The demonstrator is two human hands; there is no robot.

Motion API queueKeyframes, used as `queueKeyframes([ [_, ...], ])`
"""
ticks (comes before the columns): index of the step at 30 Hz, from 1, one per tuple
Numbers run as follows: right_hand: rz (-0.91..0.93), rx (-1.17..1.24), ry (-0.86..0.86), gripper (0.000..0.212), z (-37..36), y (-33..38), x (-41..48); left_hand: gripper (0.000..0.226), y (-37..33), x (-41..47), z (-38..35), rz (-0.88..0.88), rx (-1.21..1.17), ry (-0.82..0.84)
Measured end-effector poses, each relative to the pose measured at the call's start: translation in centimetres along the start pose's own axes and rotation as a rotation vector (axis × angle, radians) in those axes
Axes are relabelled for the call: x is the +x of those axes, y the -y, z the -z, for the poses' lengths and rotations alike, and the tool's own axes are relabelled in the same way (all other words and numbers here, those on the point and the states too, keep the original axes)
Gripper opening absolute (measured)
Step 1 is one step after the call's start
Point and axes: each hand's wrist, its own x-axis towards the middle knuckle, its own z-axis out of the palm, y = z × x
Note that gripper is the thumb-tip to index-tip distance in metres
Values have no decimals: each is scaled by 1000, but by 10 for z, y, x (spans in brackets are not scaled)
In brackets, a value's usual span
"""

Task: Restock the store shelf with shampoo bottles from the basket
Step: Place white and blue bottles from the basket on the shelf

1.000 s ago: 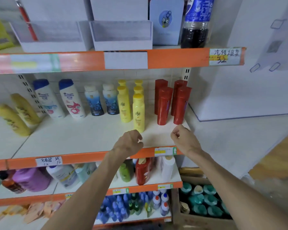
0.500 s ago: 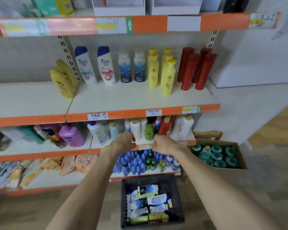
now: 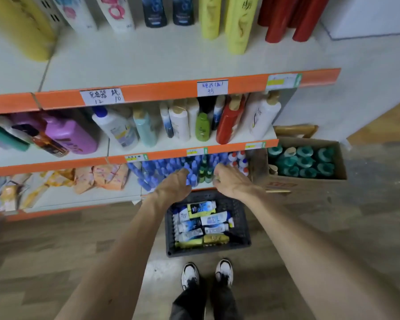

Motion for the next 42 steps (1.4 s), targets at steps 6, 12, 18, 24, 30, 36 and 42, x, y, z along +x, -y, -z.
queueKeyframes([
  [6,-77,29,103,31,-120,-63,46,45,46,55,-121,13,-8,112],
  [12,-96,18,196,31,-288,-130,124,41,123,137,-286,52,-56,204],
  [18,-115,-10,336,35,-466,-211,217,39,210,252,-467,35,-23,294],
  [24,-38,-112,547,45,-580,-271,301,33,240,352,-566,-53,34,310],
  [30,-97,-155,852,47,-611,-289,349,24,233,396,-573,-129,16,550],
  [36,-94,-191,794,42,-601,-284,343,37,234,382,-578,-117,105,541],
  [42,-71,-266,613,42,-599,-282,340,44,245,380,-572,-54,188,444],
])
